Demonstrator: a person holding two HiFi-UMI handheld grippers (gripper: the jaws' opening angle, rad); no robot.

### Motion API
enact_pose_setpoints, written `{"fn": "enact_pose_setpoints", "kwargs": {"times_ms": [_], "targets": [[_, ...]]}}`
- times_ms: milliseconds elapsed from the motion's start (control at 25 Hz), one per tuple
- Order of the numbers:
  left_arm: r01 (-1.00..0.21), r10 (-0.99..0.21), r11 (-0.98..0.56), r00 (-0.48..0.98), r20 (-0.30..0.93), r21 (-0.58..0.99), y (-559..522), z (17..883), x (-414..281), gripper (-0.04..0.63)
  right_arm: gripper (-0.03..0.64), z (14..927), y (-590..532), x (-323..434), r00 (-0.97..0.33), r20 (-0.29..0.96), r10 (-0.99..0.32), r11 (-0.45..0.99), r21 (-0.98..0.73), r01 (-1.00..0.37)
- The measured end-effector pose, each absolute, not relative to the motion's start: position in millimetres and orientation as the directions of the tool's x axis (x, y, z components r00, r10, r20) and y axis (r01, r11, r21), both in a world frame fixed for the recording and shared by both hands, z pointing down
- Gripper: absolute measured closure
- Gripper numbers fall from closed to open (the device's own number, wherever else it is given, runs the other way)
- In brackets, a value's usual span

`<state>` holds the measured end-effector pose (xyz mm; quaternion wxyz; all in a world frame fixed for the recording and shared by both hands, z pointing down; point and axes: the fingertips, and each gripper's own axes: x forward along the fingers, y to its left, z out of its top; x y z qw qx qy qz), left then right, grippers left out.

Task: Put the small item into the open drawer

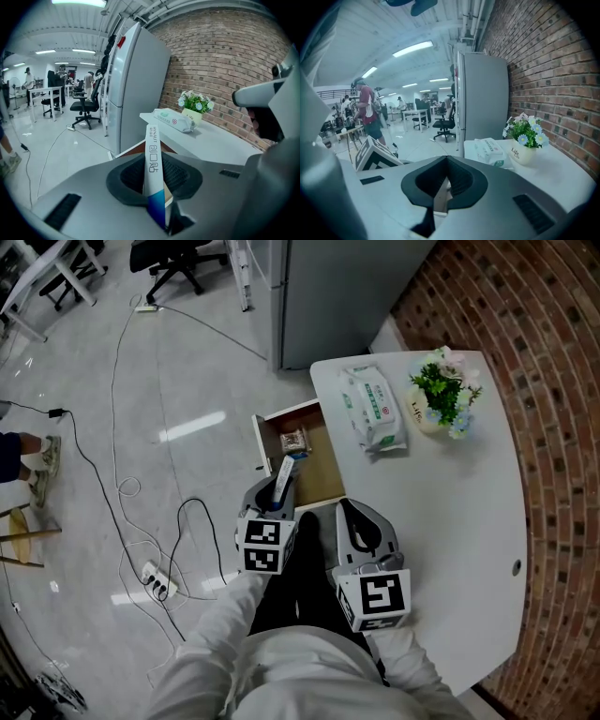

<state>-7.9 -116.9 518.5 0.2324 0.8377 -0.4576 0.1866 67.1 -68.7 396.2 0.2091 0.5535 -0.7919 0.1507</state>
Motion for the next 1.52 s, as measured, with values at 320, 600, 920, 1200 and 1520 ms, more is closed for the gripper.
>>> {"fn": "enact_pose_setpoints", "kwargs": {"times_ms": [320, 600, 920, 1200, 1520], "targets": [[-0.839, -0.626, -0.503, 0.519, 0.583, 0.207, -128.5, 560.9, 12.2, 0.509, 0.591, 413.4, -76.9, 75.5, -0.31, 0.521, -0.795, 0.344, -0.033, -0.938], [-0.824, -0.596, -0.531, 0.528, 0.605, 0.197, -143.1, 589.5, 29.0, 0.509, 0.591, 427.4, -82.3, 80.9, -0.314, 0.544, -0.778, 0.343, -0.05, -0.938], [-0.808, -0.558, -0.552, 0.541, 0.629, 0.205, -156.2, 625.9, 53.4, 0.509, 0.591, 433.4, -93.1, 77.8, -0.338, 0.532, -0.776, 0.357, -0.071, -0.931], [-0.776, -0.498, -0.603, 0.549, 0.671, 0.187, -159.0, 661.3, 70.0, 0.509, 0.591, 447.3, -98.5, 86.9, -0.325, 0.555, -0.765, 0.34, -0.08, -0.937], [-0.757, -0.456, -0.627, 0.547, 0.702, 0.183, -164.2, 683.0, 77.3, 0.509, 0.591, 454.3, -101.0, 92.9, -0.32, 0.575, -0.753, 0.34, -0.076, -0.937]]}}
